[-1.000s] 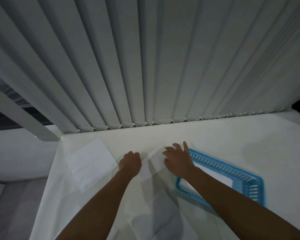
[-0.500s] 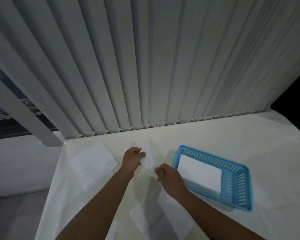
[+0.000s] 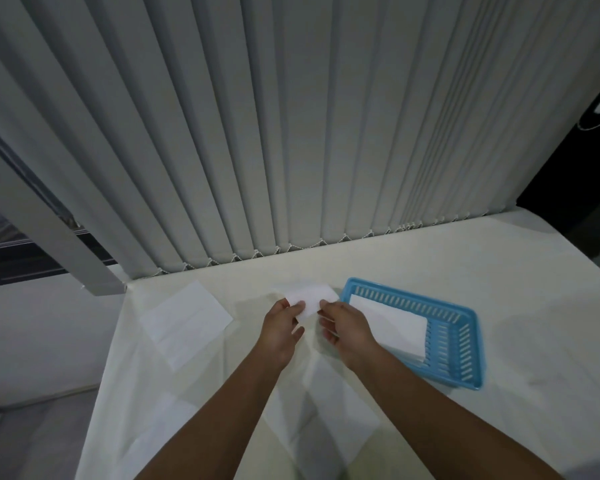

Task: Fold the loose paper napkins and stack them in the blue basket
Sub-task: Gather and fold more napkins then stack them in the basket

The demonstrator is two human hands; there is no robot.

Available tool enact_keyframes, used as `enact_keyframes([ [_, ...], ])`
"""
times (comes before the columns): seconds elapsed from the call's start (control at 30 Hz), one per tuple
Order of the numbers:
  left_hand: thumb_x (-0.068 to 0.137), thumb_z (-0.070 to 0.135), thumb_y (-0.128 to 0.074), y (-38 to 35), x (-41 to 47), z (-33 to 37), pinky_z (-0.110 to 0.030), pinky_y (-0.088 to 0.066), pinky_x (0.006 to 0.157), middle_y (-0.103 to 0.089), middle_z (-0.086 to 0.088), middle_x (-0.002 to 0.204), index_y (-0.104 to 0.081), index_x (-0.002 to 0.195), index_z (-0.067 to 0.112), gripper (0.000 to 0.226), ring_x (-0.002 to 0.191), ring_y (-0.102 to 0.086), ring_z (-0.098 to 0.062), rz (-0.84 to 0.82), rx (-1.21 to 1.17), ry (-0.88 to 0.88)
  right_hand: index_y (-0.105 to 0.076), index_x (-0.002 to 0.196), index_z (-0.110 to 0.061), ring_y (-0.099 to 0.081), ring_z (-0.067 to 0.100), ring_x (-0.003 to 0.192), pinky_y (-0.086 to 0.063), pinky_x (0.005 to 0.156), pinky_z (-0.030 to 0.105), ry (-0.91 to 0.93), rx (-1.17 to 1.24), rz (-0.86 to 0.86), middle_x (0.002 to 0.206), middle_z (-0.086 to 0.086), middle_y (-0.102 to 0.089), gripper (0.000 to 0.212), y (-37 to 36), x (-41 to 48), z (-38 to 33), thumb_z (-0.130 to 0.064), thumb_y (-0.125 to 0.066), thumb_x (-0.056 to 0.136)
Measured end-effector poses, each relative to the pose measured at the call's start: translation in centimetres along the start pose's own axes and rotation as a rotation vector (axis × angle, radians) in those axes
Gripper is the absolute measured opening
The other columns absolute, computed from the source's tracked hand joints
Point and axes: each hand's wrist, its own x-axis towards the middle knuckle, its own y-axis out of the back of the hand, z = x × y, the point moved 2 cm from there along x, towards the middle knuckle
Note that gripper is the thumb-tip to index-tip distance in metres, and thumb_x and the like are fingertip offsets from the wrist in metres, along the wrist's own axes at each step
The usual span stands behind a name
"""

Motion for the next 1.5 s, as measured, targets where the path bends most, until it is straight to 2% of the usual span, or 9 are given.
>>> enact_keyframes([
  [0.2, 0.09, 0.026, -0.061, -1.5, -0.2, 0.0, -0.025, -0.048, 0.069, -0.07, -0.001, 0.095, -0.062, 0.098, 0.018, 0.011, 0.082, -0.064, -0.013, -0.133, -0.118, 0.081, -0.055, 0.075, -0.015, -0.056, 0.012, 0.058, -0.045, 0.056, 0.022, 0.188, -0.153, 0.037, 0.069, 0.003, -0.063, 0.015, 2.3, -0.6, -1.7, -0.014, -0.065, 0.086],
  [0.33, 0.088, 0.022, -0.066, -2.8, 0.7, 0.7, -0.024, -0.056, 0.065, -0.071, -0.004, 0.099, -0.064, 0.106, 0.012, 0.022, 0.084, -0.066, -0.014, -0.019, -0.212, 0.077, -0.06, 0.083, -0.011, -0.054, 0.013, 0.06, -0.046, 0.06, 0.023, 0.203, -0.204, 0.02, 0.073, 0.003, -0.065, 0.005, 5.3, -0.9, -2.9, -0.012, -0.065, 0.085],
  [0.43, 0.084, 0.014, -0.069, -4.1, 1.0, 0.7, -0.018, -0.052, 0.053, -0.066, -0.001, 0.084, -0.062, 0.088, 0.014, 0.008, 0.069, -0.06, -0.01, 0.035, -0.076, 0.032, -0.06, 0.081, -0.013, -0.054, 0.014, 0.061, -0.045, 0.06, 0.025, 0.208, -0.148, 0.072, 0.078, 0.005, -0.063, 0.006, 8.4, -0.9, -3.6, -0.013, -0.064, 0.086],
  [0.57, 0.086, 0.012, -0.068, -7.4, 0.9, -1.0, -0.026, -0.053, 0.069, -0.068, -0.005, 0.086, -0.063, 0.086, 0.01, 0.006, 0.077, -0.063, -0.016, 0.027, -0.009, -0.016, -0.062, 0.087, -0.014, -0.059, 0.015, 0.068, -0.049, 0.065, 0.026, 0.113, -0.062, 0.067, 0.078, 0.001, -0.066, 0.009, 11.4, -0.4, -3.6, -0.023, -0.065, 0.088],
  [0.7, 0.086, 0.014, -0.068, -9.9, 0.7, -2.8, -0.026, -0.053, 0.071, -0.068, -0.004, 0.085, -0.063, 0.084, 0.012, 0.006, 0.078, -0.063, -0.016, 0.085, 0.002, -0.046, -0.053, 0.068, -0.013, -0.048, 0.013, 0.055, -0.043, 0.054, 0.022, 0.089, -0.081, 0.114, 0.064, 0.004, -0.055, 0.024, 13.4, 0.3, -3.8, -0.016, -0.066, 0.087],
  [1.0, 0.085, 0.037, -0.063, -8.0, 1.0, -4.1, -0.028, -0.041, 0.063, -0.06, 0.001, 0.058, -0.058, 0.052, 0.019, 0.038, 0.06, -0.054, -0.016, 0.232, 0.644, -0.271, -0.063, 0.063, -0.012, -0.048, 0.015, 0.055, -0.039, 0.058, 0.028, 0.233, -0.328, 0.193, 0.061, 0.003, -0.056, 0.023, 18.0, 1.6, -3.1, -0.018, -0.068, 0.085],
  [1.07, 0.086, 0.039, -0.062, -7.5, 0.9, -4.7, -0.031, -0.04, 0.067, -0.062, 0.001, 0.069, -0.061, 0.058, 0.022, 0.033, 0.069, -0.054, -0.018, 0.217, 0.755, -0.272, -0.063, 0.064, -0.012, -0.049, 0.016, 0.056, -0.041, 0.057, 0.029, 0.238, -0.357, 0.208, 0.061, 0.003, -0.057, 0.022, 18.7, 1.7, -2.5, -0.016, -0.068, 0.085],
  [1.2, 0.085, 0.031, -0.063, -6.8, 1.3, -4.7, -0.034, -0.047, 0.097, -0.069, 0.002, 0.114, -0.074, 0.1, 0.023, 0.02, 0.106, -0.06, -0.018, 0.242, 0.846, -0.28, -0.064, 0.07, -0.015, -0.057, 0.021, 0.069, -0.048, 0.075, 0.037, 0.233, -0.417, 0.271, 0.07, 0.003, -0.063, 0.014, 19.6, 2.1, -2.0, -0.015, -0.07, 0.083],
  [1.5, 0.097, 0.038, -0.035, -6.6, 3.4, -6.1, -0.043, -0.02, 0.112, -0.032, 0.002, 0.154, -0.062, 0.118, 0.04, 0.034, 0.14, -0.022, -0.023, 0.303, 1.39, -0.219, -0.065, 0.067, -0.016, -0.057, 0.019, 0.068, -0.046, 0.072, 0.033, 0.21, -0.449, 0.311, 0.069, 0.0, -0.063, 0.017, 20.5, 2.9, -1.3, -0.018, -0.071, 0.082],
])
